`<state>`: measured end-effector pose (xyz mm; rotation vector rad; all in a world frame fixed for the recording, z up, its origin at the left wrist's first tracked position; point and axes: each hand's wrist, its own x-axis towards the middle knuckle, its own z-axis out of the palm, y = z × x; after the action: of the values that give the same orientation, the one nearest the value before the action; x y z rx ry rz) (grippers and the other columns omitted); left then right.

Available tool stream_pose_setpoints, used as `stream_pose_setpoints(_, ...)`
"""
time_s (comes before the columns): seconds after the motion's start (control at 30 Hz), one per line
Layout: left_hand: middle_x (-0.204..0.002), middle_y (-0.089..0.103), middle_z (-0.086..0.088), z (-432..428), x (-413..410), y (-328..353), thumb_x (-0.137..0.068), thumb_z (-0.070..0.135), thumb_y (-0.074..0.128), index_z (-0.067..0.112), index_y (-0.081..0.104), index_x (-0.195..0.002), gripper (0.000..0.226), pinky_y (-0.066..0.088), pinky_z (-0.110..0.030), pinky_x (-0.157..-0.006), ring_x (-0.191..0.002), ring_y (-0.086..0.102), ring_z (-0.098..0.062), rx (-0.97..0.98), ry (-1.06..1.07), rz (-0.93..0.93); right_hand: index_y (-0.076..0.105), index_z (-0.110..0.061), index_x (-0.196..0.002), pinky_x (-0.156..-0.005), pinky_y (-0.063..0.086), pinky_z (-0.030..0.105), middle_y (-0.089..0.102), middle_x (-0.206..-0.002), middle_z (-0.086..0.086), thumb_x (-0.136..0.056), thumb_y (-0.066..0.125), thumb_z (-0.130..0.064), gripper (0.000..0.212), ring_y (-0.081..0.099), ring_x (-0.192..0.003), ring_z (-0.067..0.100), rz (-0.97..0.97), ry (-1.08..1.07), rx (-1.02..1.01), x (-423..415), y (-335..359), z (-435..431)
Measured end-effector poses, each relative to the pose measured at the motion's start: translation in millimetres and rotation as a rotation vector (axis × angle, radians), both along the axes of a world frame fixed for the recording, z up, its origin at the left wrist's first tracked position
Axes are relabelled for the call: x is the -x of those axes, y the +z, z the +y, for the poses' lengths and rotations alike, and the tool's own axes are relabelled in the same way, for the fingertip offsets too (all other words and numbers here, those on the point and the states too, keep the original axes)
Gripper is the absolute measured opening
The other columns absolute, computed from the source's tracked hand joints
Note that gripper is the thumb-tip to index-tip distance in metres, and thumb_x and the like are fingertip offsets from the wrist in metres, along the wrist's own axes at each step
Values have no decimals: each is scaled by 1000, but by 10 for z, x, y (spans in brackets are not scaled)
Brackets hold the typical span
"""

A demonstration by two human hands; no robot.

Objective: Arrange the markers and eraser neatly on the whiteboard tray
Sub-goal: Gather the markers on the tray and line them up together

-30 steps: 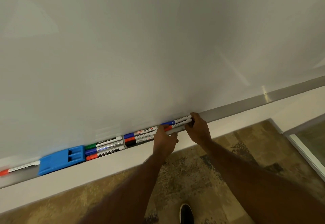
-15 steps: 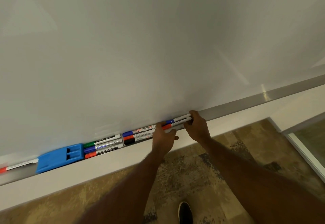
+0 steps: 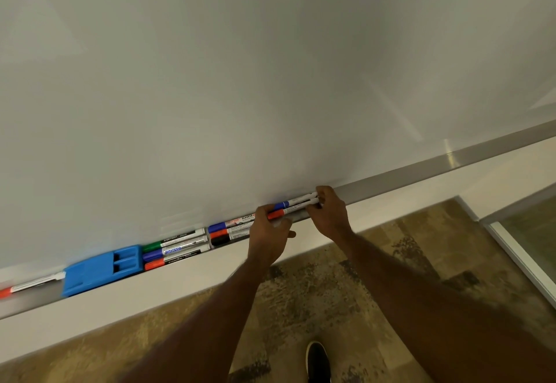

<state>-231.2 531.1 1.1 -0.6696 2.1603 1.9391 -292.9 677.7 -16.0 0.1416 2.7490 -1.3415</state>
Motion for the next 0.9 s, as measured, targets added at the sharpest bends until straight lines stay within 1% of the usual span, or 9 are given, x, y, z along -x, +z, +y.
stream_pose_setpoints(0.07,-118,58,0,-9,-3,-8,-90,18,63,19,46,-126,41,49,-20,-54,-71,74,-15,22,-14,0,52,-6,-118,-72,45,20,65,-105,10,-88,66,-14,33,58,-83,15,-4,7,-10,-2,-9,-8)
stream_pose_setpoints(0.2,-120,58,-3,-21,-12,-34,-90,18,63,16,47,-129,43,57,-25,-65,-74,72,-17,109,-39,32,51,-6,-119,-77,48,25,62,-99,5,-87,65,-10,35,58,-85,18,-24,8,-5,2,-6,-21)
stream_pose_setpoints(0.33,-113,60,-1,-79,-14,-5,-91,18,63,16,49,-127,39,53,-19,-61,-75,72,-17,160,-28,44,52,-7,-113,-78,54,31,63,-95,7,-85,67,-10,31,61,-81,21,-20,16,-26,4,-30,-26)
stream_pose_setpoints(0.53,-111,51,6,-215,-44,5,-91,13,62,15,49,-126,38,53,-16,-59,-78,71,-17,207,0,32,53,-8,-109,-74,53,27,63,-93,5,-85,67,-11,28,61,-80,20,-14,16,-31,5,-57,-24)
stream_pose_setpoints(0.57,-112,53,5,-237,-51,-2,-91,12,62,15,49,-126,37,54,-17,-61,-80,71,-17,209,7,37,53,-8,-110,-75,54,28,63,-93,5,-85,67,-11,29,61,-80,20,-14,19,-31,3,-57,-24)
stream_pose_setpoints(0.63,-119,58,1,-287,-74,-27,-90,14,63,18,51,-124,36,60,-29,-74,-88,70,-21,237,0,52,54,-7,-111,-80,56,32,63,-94,6,-85,67,-10,29,62,-83,21,-5,20,-36,-6,-63,-22)
stream_pose_setpoints(0.7,-121,63,0,-346,-97,-29,-90,18,64,21,54,-120,32,58,-40,-85,-96,68,-23,315,-22,78,56,-7,-116,-85,53,31,66,-105,9,-85,66,-10,33,64,-97,24,40,13,-55,-29,-69,-18)
stream_pose_setpoints(0.8,-111,66,6,-460,-137,40,-90,21,63,23,57,-115,26,55,-29,-76,-93,65,-15,504,-99,135,57,-9,-123,-91,46,25,64,-122,8,-87,65,-11,37,59,-112,20,169,76,-103,-88,-25,-41)
stream_pose_setpoints(0.9,-105,66,6,-643,-186,128,-90,25,60,24,58,-112,22,44,-23,-64,-85,61,-11,716,-249,176,61,-10,-115,-88,52,28,66,-113,7,-87,64,-13,28,60,-105,17,278,245,-149,-135,98,-172)
